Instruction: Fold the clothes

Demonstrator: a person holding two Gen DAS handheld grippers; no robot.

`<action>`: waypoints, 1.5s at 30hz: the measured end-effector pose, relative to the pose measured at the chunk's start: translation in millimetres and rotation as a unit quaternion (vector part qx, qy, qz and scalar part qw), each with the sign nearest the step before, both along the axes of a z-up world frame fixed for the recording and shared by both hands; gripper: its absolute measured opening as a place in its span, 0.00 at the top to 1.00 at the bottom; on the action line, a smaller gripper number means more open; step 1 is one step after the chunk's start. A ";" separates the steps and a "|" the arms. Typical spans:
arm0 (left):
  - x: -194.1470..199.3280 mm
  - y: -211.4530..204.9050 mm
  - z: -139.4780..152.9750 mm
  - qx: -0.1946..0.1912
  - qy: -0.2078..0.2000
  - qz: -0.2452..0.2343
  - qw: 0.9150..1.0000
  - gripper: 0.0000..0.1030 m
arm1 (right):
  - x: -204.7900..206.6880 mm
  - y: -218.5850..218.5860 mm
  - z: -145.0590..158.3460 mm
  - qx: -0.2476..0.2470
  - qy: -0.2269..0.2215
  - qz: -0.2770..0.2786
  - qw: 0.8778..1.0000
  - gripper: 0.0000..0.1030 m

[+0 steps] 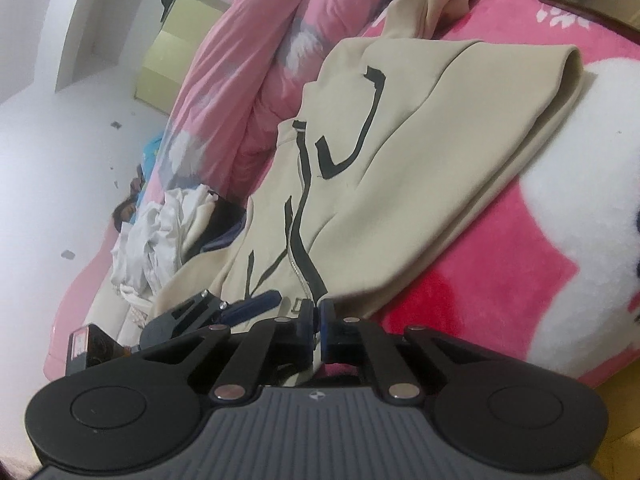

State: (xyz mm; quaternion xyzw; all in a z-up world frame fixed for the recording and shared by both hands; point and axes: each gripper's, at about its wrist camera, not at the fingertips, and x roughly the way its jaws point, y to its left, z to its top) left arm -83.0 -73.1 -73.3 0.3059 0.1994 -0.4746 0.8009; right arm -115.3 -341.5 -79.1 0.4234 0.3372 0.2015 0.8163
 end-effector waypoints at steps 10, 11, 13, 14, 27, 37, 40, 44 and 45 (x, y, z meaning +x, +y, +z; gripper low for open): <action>0.4 1.5 -1.1 -0.005 0.012 0.003 1.000 0.44 | 11.3 -2.8 2.4 0.033 -0.031 -0.002 0.999 1.00; 0.1 1.5 -1.2 -0.005 0.012 0.003 1.000 0.44 | 11.0 -0.2 0.5 0.023 -0.024 0.005 0.999 1.00; -0.1 1.4 -1.7 -0.005 0.013 0.003 1.000 0.44 | 8.0 4.6 -2.2 0.006 -0.013 0.019 1.000 1.00; -0.1 1.2 -1.9 -0.004 0.013 0.003 1.000 0.44 | 6.6 7.0 -3.6 -0.003 -0.008 0.025 1.000 1.00; 1.5 3.4 -3.5 -0.012 0.019 0.008 1.000 0.44 | -8.5 -16.3 -12.7 0.031 0.055 -0.005 0.998 0.97; 27.8 26.7 18.5 -0.048 0.081 0.046 0.995 0.44 | 1.0 -17.5 -27.0 0.113 0.038 0.011 0.993 0.96; 49.9 36.3 31.8 -0.069 0.103 0.080 0.989 0.44 | -1.0 -21.6 -30.7 0.131 0.027 0.013 0.991 0.93; 83.0 42.2 46.3 -0.086 0.108 0.137 0.981 0.44 | 0.1 -22.4 -37.9 0.147 0.018 0.015 0.989 0.89; 93.9 44.5 49.6 -0.094 0.116 0.153 0.977 0.44 | 0.5 -22.3 -39.7 0.149 0.017 0.015 0.989 0.89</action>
